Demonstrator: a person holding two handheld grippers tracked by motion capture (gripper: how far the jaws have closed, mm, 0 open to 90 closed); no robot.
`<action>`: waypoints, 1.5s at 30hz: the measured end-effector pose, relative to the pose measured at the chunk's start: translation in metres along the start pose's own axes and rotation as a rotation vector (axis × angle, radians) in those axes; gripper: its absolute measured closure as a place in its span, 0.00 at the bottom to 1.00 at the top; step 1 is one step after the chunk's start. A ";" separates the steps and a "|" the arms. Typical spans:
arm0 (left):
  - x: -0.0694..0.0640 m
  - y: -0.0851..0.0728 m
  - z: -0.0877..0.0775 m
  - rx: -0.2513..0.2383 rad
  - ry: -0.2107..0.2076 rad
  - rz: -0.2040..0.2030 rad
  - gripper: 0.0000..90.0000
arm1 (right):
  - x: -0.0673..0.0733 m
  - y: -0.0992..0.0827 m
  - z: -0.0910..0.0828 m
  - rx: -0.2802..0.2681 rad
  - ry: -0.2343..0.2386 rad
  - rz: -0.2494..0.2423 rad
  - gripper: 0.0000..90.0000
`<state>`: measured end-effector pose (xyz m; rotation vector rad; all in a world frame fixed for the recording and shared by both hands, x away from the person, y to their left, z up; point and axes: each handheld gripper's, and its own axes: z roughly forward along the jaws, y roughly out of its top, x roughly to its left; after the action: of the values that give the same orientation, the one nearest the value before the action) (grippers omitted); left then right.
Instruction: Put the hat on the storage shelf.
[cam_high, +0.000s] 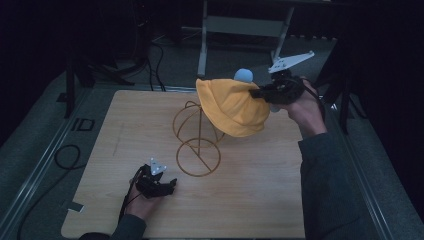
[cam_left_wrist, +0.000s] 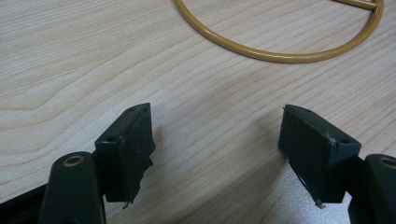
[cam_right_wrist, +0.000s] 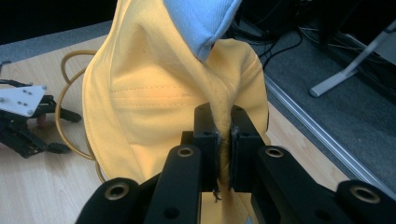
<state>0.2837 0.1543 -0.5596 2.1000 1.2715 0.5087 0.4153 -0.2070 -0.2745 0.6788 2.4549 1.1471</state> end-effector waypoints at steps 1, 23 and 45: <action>0.000 0.000 0.000 0.000 0.000 0.000 0.30 | 0.001 0.001 0.001 -0.001 0.002 -0.005 0.94; 0.000 0.000 0.000 0.005 -0.001 0.006 0.30 | 0.029 0.036 0.032 0.019 0.062 -0.078 0.93; 0.000 0.000 -0.001 0.007 -0.002 0.007 0.30 | 0.075 0.077 0.074 0.089 0.091 -0.219 0.91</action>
<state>0.2835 0.1546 -0.5591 2.1106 1.2669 0.5057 0.4112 -0.0773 -0.2675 0.3770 2.5929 1.0096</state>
